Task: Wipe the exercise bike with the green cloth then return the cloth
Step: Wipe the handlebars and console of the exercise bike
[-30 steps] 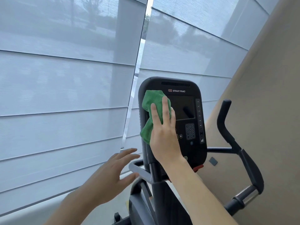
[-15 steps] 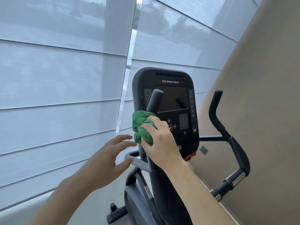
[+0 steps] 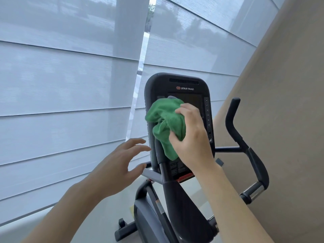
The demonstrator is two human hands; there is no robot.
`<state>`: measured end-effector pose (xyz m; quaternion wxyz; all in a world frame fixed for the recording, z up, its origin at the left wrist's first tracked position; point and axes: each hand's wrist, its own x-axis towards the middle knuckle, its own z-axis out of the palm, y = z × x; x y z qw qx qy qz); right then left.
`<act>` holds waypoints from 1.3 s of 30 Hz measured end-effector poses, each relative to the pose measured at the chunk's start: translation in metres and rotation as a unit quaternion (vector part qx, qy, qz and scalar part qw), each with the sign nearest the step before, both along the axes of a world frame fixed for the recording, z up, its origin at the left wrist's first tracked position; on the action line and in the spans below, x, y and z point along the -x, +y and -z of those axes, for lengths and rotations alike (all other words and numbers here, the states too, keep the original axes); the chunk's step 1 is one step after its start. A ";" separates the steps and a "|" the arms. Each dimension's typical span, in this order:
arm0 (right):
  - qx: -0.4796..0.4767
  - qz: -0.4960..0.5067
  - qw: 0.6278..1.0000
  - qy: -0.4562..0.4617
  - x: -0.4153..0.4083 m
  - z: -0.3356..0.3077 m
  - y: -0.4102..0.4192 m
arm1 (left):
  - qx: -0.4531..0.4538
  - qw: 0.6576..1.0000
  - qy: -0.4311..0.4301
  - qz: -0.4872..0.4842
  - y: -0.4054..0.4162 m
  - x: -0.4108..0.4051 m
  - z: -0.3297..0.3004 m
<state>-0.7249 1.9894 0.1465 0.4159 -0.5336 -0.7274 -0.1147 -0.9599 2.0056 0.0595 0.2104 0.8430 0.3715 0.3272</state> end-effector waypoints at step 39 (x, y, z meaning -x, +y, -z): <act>0.187 0.025 0.980 -0.068 0.000 0.019 -0.010 | -0.032 0.997 -0.071 -0.020 -0.014 -0.005 0.007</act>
